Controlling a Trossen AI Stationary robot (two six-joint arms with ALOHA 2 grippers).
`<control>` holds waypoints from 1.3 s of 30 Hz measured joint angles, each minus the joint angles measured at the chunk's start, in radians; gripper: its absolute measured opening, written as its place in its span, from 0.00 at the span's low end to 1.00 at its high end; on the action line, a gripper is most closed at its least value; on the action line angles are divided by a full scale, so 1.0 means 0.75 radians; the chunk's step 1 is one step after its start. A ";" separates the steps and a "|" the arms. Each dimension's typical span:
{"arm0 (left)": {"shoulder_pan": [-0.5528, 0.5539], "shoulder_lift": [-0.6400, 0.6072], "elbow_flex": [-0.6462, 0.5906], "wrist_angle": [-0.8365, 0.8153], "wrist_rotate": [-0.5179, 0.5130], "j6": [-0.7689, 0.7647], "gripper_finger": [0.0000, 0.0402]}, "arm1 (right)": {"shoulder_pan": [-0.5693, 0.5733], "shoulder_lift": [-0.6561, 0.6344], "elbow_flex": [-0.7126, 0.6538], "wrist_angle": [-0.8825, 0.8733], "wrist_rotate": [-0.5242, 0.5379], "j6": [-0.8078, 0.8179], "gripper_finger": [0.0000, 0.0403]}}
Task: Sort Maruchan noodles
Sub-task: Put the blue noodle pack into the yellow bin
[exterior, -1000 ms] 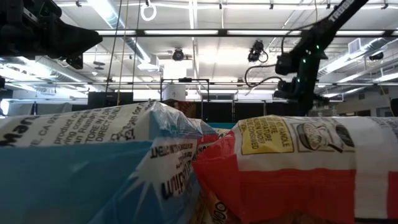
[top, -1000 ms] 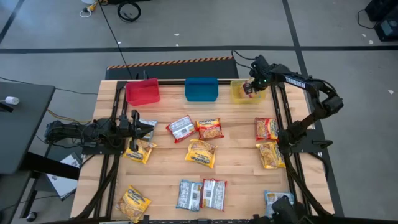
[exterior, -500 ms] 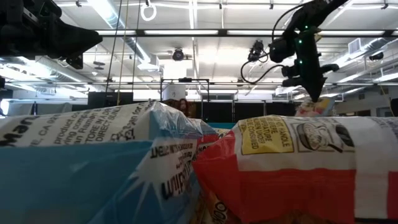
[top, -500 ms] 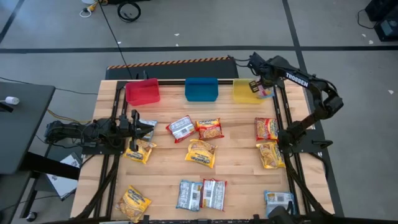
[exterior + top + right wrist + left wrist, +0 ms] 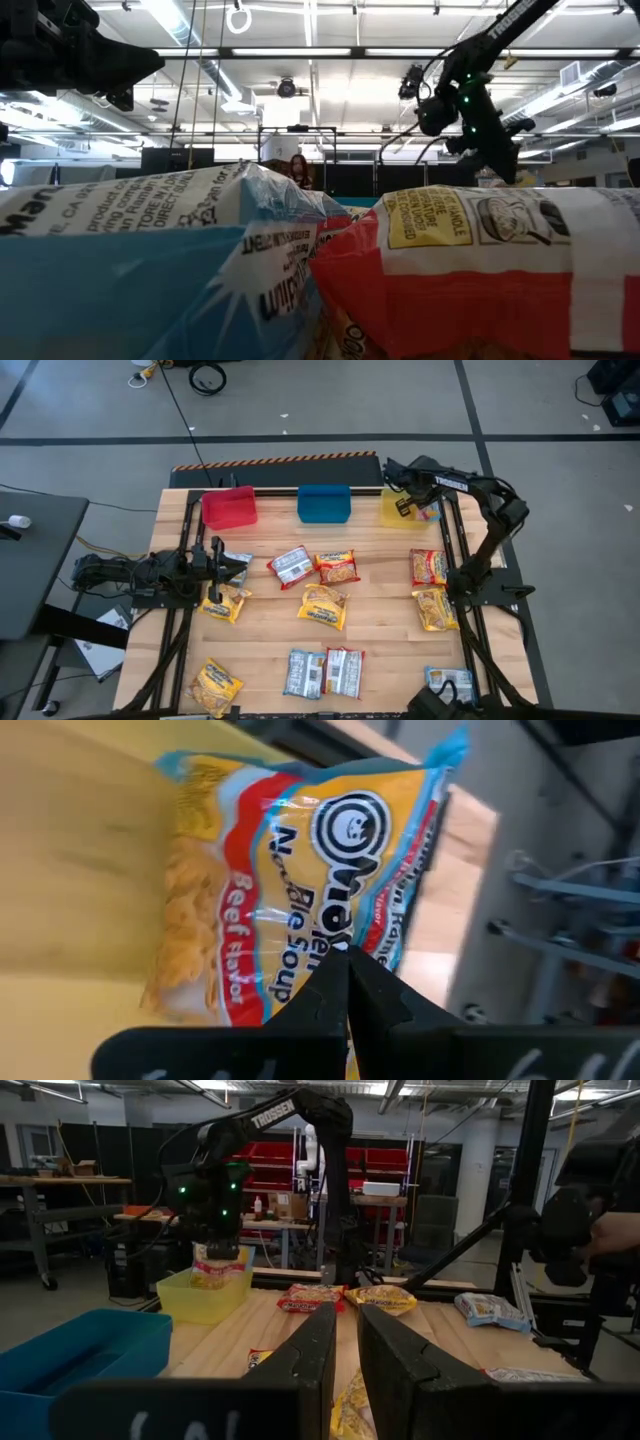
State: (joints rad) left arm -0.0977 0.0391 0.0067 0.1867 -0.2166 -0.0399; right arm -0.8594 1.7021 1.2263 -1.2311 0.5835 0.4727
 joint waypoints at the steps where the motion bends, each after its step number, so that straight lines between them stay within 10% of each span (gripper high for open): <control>1: 0.000 0.000 0.000 0.000 0.000 0.000 0.13 | 0.000 0.010 0.000 -0.001 0.017 0.002 0.01; 20: 0.000 0.000 -0.001 0.000 0.000 0.000 0.13 | 0.162 -0.143 0.000 -0.022 0.017 -0.047 0.39; 28: 0.000 0.000 0.000 0.001 0.000 0.000 0.13 | 0.806 -0.293 0.000 -0.049 -0.292 0.195 0.41; 39: 0.000 0.000 0.000 0.000 0.000 0.000 0.13 | 1.908 -0.136 0.000 0.149 -0.926 1.154 0.41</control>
State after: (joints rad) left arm -0.0975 0.0391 0.0063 0.1871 -0.2165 -0.0399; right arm 0.5713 1.5999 1.2263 -1.1194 -0.1107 1.3380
